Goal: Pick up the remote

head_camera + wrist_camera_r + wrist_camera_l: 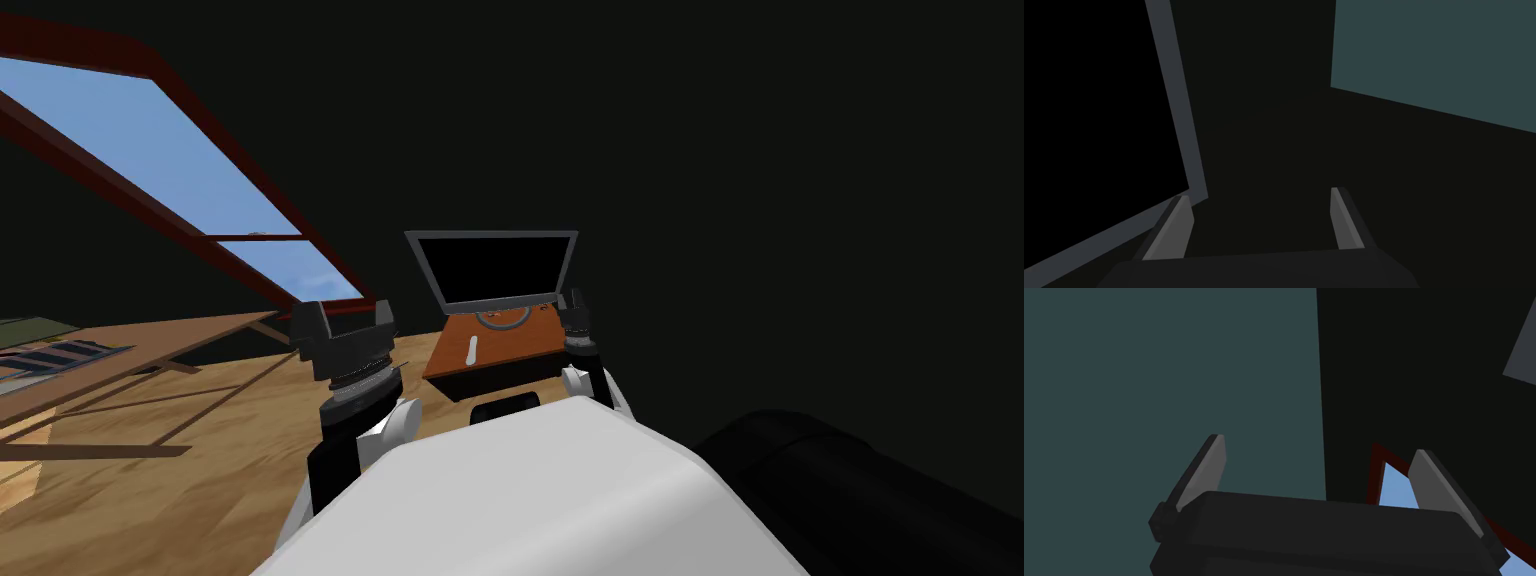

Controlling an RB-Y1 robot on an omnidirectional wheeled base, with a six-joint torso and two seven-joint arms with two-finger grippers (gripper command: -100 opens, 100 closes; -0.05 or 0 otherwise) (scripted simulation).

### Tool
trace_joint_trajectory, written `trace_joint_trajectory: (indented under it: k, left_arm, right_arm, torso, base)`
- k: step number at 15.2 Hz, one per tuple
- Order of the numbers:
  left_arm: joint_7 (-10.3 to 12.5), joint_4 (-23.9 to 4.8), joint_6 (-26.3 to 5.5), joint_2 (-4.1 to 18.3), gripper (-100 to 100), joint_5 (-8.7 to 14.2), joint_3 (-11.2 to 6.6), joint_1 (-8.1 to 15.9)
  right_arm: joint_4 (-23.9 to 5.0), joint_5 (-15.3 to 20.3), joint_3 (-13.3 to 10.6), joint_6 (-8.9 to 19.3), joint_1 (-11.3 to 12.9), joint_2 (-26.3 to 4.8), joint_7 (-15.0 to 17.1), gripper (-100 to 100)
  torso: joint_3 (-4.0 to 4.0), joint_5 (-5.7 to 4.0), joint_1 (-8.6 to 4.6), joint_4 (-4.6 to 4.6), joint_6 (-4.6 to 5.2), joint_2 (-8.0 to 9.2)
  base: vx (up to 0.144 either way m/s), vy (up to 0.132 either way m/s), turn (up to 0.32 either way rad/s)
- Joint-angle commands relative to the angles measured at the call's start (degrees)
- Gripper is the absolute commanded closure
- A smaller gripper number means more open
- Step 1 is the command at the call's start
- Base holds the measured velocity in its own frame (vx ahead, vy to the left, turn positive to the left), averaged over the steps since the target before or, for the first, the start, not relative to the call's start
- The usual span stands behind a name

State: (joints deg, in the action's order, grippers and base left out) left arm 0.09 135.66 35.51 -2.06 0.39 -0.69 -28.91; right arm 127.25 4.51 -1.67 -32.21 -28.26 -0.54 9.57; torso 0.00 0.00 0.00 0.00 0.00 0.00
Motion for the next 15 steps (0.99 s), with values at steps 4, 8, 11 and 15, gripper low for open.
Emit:
trace_joint_trajectory:
  k: [4,8,11,15]
  left_arm:
    - [0.0,-1.4,-0.9,5.6,-100,-3.2,1.21,-0.1]
    - [-0.1,-3.0,-1.9,10.1,-100,-6.7,2.48,-0.3]
    - [-0.1,-3.9,-2.6,12.1,-100,-8.8,3.27,-0.4]
    - [-0.2,-6.2,-4.0,16.2,-100,-13.9,5.11,-0.8]
  right_arm:
    - [0.0,0.0,0.0,0.0,0.0,0.0,0.0,0]
    - [0.0,0.0,0.0,0.0,0.0,0.0,0.0,0]
    - [0.0,0.0,0.0,0.0,0.0,0.0,0.0,0]
    - [0.0,0.0,0.0,0.0,0.0,0.0,0.0,0]
  torso:
    - [0.0,0.01,0.04,0.0,0.02,0.01]
    - [0.01,0.02,0.09,0.0,0.02,0.02]
    - [0.01,0.02,0.09,0.0,0.04,0.02]
    - [0.01,0.02,0.11,0.0,0.05,0.03]
  base:
    - [-0.002,0.006,-0.112]
    - [-0.006,0.017,-0.136]
    - [-0.007,0.018,-0.176]
    - [-0.009,0.021,-0.223]
